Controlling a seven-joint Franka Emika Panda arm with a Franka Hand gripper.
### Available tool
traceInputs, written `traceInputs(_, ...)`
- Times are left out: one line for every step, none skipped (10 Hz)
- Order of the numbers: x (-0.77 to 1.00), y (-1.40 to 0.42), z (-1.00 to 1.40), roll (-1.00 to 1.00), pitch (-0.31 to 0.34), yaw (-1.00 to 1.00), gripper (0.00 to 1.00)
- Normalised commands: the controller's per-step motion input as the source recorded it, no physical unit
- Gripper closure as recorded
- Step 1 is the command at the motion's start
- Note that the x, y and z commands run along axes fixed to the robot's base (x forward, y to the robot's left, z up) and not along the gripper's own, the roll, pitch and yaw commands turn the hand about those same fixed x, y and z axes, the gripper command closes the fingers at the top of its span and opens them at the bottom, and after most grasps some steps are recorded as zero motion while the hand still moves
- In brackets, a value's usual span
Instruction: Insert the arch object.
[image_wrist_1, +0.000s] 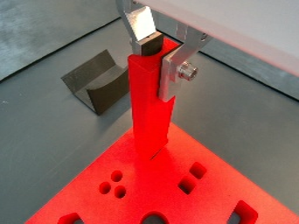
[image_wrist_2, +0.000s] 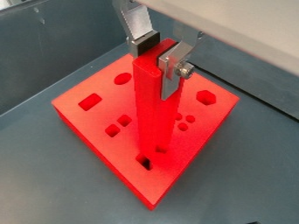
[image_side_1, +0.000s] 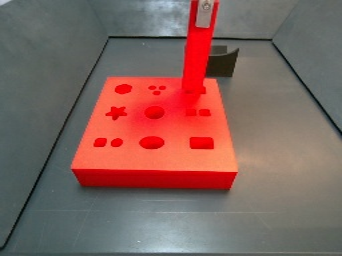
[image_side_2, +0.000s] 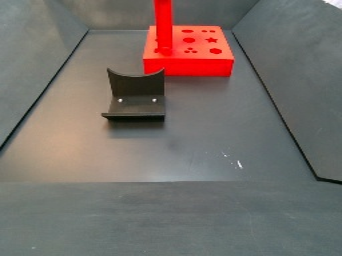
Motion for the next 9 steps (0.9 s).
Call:
traceInputs(0.03, 0.0, -0.17, 0.02, 0.0, 0.17, 1.0)
traceInputs(0.2, 0.0, -0.11, 0.0, 0.0, 0.19, 1.0)
traceInputs(0.32, 0.0, -0.1, 0.0, 0.0, 0.19, 1.0)
traceInputs(0.25, 0.0, -0.13, 0.0, 0.0, 0.18, 1.0)
traceInputs(0.06, 0.0, -0.14, 0.0, -0.006, 0.15, 1.0)
traceInputs(-0.05, 0.0, -0.24, 0.03, -0.011, 0.11, 1.0)
traceInputs(-0.23, 0.0, -0.2, 0.01, -0.009, 0.02, 1.0)
traceInputs(-0.2, 0.09, -0.07, 0.01, 0.0, 0.0, 1.0)
traceInputs(0.0, 0.1, -0.03, 0.01, 0.0, -0.04, 1.0)
